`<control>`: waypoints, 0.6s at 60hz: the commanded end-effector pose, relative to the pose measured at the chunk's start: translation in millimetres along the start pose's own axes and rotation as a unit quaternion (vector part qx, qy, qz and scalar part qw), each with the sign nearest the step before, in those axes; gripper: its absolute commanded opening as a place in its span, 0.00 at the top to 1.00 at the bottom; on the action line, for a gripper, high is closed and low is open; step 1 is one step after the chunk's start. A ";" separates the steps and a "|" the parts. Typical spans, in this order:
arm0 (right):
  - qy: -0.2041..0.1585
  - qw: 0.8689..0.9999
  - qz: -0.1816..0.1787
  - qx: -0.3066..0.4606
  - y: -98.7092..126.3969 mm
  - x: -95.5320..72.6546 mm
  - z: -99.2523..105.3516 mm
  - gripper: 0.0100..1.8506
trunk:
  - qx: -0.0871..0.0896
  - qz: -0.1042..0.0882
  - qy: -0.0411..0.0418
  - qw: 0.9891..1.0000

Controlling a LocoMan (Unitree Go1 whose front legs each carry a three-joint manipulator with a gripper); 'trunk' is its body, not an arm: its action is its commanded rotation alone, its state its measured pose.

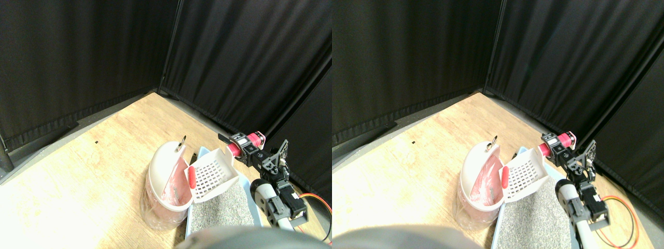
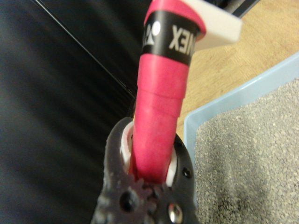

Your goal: Scoop (unimanual)

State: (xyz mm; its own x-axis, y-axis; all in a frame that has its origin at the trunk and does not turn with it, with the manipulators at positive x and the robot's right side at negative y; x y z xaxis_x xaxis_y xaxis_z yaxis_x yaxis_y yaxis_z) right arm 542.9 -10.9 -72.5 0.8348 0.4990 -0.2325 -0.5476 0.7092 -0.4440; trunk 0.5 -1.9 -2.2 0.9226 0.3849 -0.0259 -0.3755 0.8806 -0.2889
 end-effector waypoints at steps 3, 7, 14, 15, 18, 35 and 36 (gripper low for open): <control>-0.040 0.999 -0.007 -0.005 -3.9 3.1 12.3 0.85 | -0.004 0.051 -0.018 0.999; -0.041 0.999 -0.007 0.001 -4.2 3.5 11.7 0.85 | -0.004 0.051 -0.018 0.999; -0.029 0.999 -0.013 0.005 -5.3 3.6 10.9 0.86 | -0.002 0.047 -0.017 0.999; -0.033 0.999 -0.011 0.005 -5.9 3.9 10.3 0.86 | -0.002 0.047 -0.017 0.999; -0.037 0.999 -0.011 0.007 -7.0 3.7 9.9 0.90 | -0.002 0.046 -0.016 0.999; -0.040 0.997 -0.029 0.058 -10.1 0.5 7.1 0.98 | -0.001 0.041 -0.013 0.999; -0.040 0.997 -0.030 0.062 -10.4 0.3 6.8 0.98 | -0.001 0.041 -0.013 0.999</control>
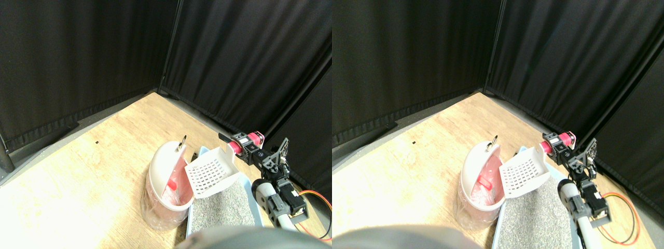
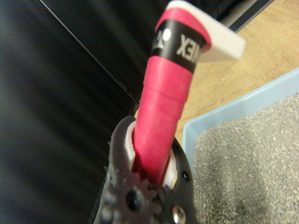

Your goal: Scoop (unimanual)

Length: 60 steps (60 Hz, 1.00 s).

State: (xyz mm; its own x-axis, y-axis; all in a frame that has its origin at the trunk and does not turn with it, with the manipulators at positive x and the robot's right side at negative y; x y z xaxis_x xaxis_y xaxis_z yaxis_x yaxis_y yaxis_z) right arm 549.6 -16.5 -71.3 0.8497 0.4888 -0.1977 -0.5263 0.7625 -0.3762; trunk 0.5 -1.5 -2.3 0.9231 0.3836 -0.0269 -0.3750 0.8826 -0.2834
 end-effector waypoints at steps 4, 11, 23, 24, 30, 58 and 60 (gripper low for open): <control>-0.039 0.998 -0.013 0.045 -5.3 -2.7 5.9 0.98 | -0.002 0.037 -0.012 0.999; -0.065 0.995 -0.017 0.080 -11.2 -4.0 1.3 0.98 | 0.001 0.030 -0.012 0.999; -0.107 0.984 -0.033 0.136 -23.8 -10.2 -8.7 0.98 | 0.009 0.017 -0.009 1.000; -0.108 0.983 -0.036 0.144 -25.0 -11.3 -9.5 0.98 | 0.010 0.014 -0.009 1.000; -0.137 0.976 -0.044 0.164 -31.4 -15.2 -15.8 0.98 | 0.016 0.004 -0.006 1.000; -0.172 0.963 -0.104 0.178 -74.5 -44.3 -54.2 0.98 | 0.053 -0.063 0.012 0.997; -0.169 0.961 -0.117 0.182 -78.5 -48.3 -57.4 0.98 | 0.055 -0.067 0.012 0.996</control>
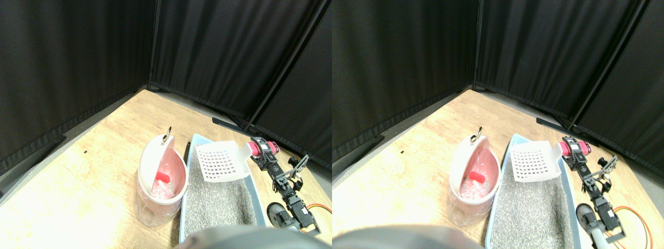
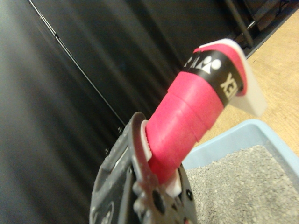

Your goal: Scoop (unimanual)

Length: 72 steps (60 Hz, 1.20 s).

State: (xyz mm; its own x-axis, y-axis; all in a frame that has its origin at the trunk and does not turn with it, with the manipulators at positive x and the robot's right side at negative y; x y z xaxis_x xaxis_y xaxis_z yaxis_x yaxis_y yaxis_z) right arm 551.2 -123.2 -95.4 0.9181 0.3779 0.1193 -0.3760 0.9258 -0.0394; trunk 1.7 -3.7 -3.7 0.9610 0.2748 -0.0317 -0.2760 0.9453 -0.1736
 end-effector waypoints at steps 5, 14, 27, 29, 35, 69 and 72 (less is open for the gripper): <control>-0.034 0.999 -0.027 0.007 -9.3 -3.8 10.4 0.98 | 0.003 -0.021 -0.002 1.000; -0.036 0.998 -0.055 0.006 -25.4 -16.4 8.2 0.98 | 0.013 -0.039 -0.002 0.999; -0.040 0.995 -0.086 0.009 -42.3 -31.2 4.0 0.98 | 0.025 -0.059 0.000 0.998; -0.040 0.995 -0.094 0.010 -45.6 -33.7 2.8 0.98 | 0.026 -0.061 0.000 0.998; -0.042 0.993 -0.107 0.015 -50.9 -38.5 -0.4 0.98 | 0.029 -0.068 0.002 0.997; -0.016 0.991 -0.121 0.061 -52.9 -52.5 -40.3 0.98 | 0.036 -0.075 0.010 0.996; -0.011 0.990 -0.126 0.064 -53.8 -53.9 -44.5 0.98 | 0.037 -0.076 0.011 0.996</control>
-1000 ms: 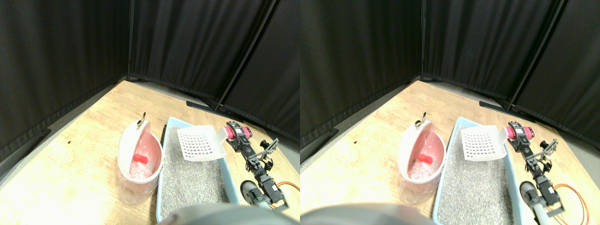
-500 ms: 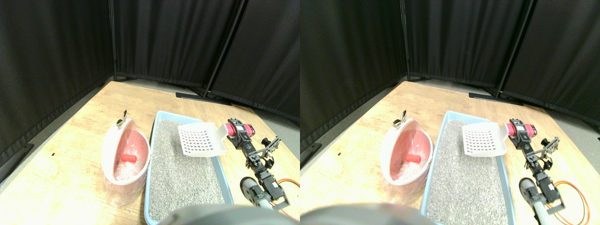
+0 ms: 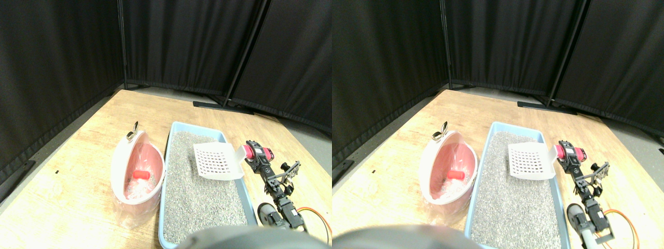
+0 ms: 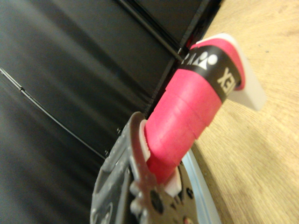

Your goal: Scoop (unimanual)

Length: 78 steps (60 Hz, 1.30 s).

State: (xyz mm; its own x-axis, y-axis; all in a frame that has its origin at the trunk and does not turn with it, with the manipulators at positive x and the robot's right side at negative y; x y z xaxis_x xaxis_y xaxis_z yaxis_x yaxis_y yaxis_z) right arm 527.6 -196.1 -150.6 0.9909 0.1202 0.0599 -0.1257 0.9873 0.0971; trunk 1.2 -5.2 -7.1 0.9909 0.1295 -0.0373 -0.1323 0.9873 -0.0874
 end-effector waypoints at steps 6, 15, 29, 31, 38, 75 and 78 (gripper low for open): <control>-0.030 0.999 0.011 0.025 -2.8 0.2 -1.8 0.98 | -0.008 -0.003 -0.002 1.000; -0.030 0.999 0.004 0.033 -9.4 -1.7 -6.9 0.98 | -0.006 -0.007 0.000 1.000; -0.005 0.999 -0.017 0.034 -16.3 -3.3 -12.4 0.98 | -0.007 -0.006 0.003 1.000; -0.002 0.999 -0.018 0.035 -16.4 -3.7 -13.6 0.98 | -0.007 -0.005 0.003 1.000; 0.015 0.999 -0.017 0.043 -17.4 -5.2 -26.3 0.98 | -0.008 -0.002 0.004 1.000; 0.164 0.982 -0.087 0.045 -18.9 -30.0 -51.5 0.33 | -0.002 -0.008 0.009 1.000; 0.173 0.981 -0.074 0.057 -19.3 -30.2 -47.2 0.28 | -0.002 -0.008 0.009 1.000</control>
State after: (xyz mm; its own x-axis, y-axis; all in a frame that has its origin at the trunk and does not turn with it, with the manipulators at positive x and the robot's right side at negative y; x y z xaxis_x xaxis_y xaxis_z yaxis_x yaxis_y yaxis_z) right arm 493.1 -222.2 -224.2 0.9250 -0.0254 -0.3790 0.0892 0.9844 0.1517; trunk -2.0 -5.4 -7.0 0.9940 0.0987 -0.0469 -0.1022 0.9916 -0.0796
